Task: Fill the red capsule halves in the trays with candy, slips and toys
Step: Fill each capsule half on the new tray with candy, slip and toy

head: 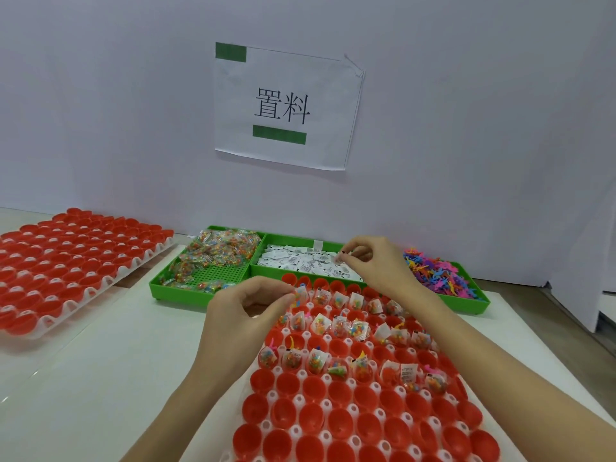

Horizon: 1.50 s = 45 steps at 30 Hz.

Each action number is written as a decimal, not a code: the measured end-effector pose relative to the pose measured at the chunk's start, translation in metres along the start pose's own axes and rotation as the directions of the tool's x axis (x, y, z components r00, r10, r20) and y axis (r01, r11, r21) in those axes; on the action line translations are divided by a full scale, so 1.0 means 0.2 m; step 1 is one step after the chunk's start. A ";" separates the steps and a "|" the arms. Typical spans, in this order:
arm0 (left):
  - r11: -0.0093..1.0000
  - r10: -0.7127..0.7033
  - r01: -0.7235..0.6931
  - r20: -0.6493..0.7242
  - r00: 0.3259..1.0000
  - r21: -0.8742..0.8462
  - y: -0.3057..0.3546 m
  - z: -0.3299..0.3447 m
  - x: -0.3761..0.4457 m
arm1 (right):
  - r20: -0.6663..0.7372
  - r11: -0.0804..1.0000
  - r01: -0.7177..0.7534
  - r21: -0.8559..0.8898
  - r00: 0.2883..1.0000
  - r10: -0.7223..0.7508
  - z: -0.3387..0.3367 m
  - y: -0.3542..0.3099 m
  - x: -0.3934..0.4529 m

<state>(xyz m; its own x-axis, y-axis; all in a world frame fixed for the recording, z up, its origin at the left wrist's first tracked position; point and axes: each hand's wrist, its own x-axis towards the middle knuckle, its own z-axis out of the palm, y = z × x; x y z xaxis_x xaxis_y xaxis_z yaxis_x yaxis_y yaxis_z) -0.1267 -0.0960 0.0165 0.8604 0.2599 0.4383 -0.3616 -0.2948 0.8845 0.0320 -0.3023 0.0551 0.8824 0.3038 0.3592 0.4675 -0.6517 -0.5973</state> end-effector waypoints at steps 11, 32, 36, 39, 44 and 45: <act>0.963 -0.052 0.122 0.278 0.959 -0.241 0.14 0.08 -0.10 | 0.013 0.960 0.044 0.276 0.999 -0.049 -0.20 -0.19 -0.74; 0.960 -0.068 0.150 0.319 0.945 -0.238 0.19 0.19 -0.19 | -0.103 0.955 0.073 0.286 0.994 -0.046 -0.20 -0.19 -0.88; 0.966 -0.091 0.158 0.301 0.949 -0.206 0.18 0.17 -0.18 | -0.140 0.987 -0.060 0.147 0.987 0.081 -0.29 -0.10 -0.74; 0.971 -0.102 0.158 0.283 0.954 -0.182 0.17 0.16 -0.17 | -0.149 0.982 -0.183 -0.054 0.974 0.174 -0.36 0.05 -0.52; 0.973 -0.112 0.162 0.275 0.955 -0.164 0.13 0.15 -0.15 | -0.102 0.901 -0.213 -0.379 0.977 0.188 -0.44 0.34 -0.15; 0.973 -0.114 0.164 0.277 0.954 -0.162 0.13 0.14 -0.15 | -0.055 0.884 -0.169 -0.435 0.985 0.161 -0.45 0.39 -0.11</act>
<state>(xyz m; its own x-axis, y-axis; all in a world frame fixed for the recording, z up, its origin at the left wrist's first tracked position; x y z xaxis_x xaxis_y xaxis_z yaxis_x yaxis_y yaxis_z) -0.1508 -0.1375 0.0218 0.9617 0.0266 0.2730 -0.2694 -0.0950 0.9583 0.0435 -0.4213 0.0647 0.9420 0.1561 0.2970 0.2414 -0.9301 -0.2769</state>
